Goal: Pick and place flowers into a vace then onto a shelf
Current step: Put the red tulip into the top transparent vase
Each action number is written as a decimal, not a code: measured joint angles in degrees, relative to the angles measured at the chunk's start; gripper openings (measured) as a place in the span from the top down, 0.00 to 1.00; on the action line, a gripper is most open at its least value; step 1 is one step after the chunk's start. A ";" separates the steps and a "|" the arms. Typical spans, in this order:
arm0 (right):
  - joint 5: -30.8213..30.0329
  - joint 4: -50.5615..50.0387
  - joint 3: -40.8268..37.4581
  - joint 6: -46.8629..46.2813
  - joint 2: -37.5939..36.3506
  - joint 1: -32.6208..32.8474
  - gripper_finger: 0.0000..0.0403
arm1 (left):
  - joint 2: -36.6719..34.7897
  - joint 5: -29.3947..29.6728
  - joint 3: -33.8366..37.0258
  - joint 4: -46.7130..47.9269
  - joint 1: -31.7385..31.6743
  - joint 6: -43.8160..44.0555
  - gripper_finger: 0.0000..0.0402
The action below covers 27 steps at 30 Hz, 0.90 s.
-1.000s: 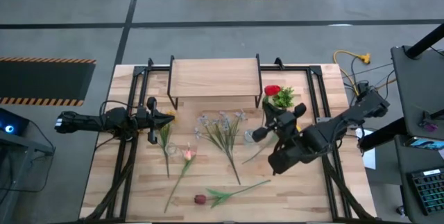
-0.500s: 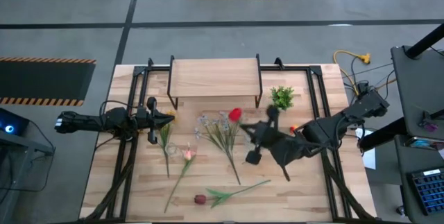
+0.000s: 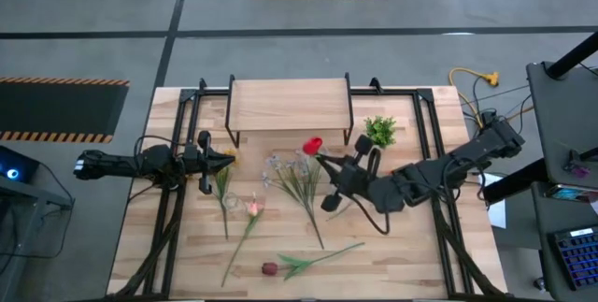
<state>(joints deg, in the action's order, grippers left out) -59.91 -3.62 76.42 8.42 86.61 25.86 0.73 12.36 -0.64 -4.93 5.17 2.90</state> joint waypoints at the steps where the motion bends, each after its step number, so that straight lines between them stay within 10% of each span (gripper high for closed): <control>1: -0.01 0.11 -0.42 -0.78 0.00 -0.45 0.97 | 0.00 0.00 0.00 0.00 0.00 0.00 0.99; 27: -0.27 13.82 -12.41 -9.91 -0.22 -2.53 0.97 | 0.00 -0.01 0.00 0.01 0.00 0.00 0.99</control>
<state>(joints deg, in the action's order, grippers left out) -60.18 10.20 64.02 -1.49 86.39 23.33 0.73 12.35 -0.64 -4.91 5.17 2.90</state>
